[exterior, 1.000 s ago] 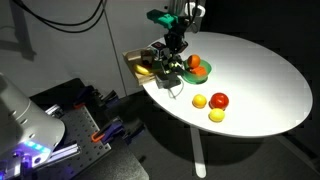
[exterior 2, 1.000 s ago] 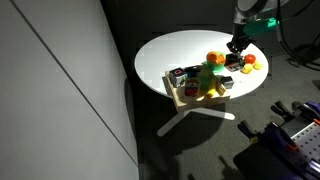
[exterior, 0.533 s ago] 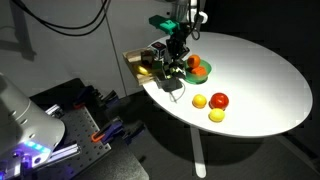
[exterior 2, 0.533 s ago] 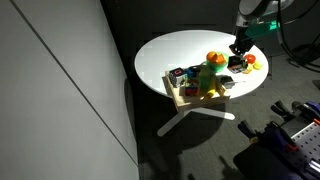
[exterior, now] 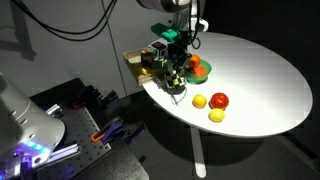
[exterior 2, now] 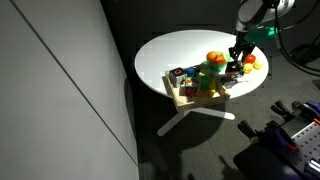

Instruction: Put the white and black dice on the table

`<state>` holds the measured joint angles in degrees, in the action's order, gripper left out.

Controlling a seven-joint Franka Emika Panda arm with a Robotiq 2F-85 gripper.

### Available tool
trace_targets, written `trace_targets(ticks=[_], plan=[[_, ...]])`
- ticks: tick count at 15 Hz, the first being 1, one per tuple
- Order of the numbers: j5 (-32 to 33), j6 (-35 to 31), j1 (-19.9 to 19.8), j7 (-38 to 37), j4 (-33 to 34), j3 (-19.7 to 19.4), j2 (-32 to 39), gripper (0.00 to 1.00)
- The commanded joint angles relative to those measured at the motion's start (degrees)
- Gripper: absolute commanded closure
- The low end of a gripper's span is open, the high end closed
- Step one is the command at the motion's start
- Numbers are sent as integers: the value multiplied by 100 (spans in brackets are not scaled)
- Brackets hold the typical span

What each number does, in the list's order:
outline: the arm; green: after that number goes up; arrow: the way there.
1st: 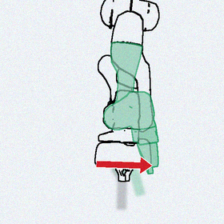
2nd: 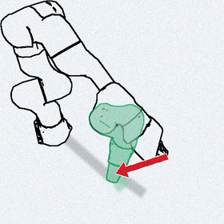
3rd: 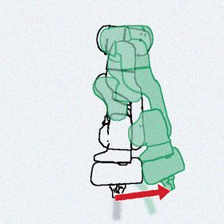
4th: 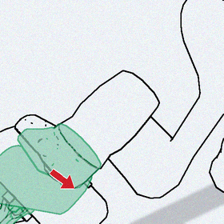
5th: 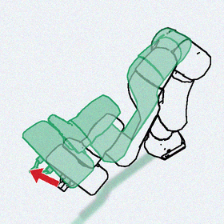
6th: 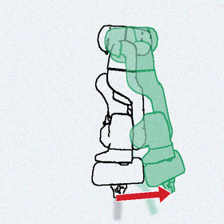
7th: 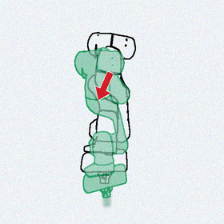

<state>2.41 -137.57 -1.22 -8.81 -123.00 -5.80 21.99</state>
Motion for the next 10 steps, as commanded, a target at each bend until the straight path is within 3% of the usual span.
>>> trace_targets(ticks=[1, 4, 5, 10], plan=[[-17, -44, -13, -51, 42, 19, 27, 25], [-45, 36, 1, -59, 104, 45, 43, 3], [-69, 59, 3, -51, 130, 67, 39, 0], [-192, 93, 11, -41, 340, 195, 56, 0]])
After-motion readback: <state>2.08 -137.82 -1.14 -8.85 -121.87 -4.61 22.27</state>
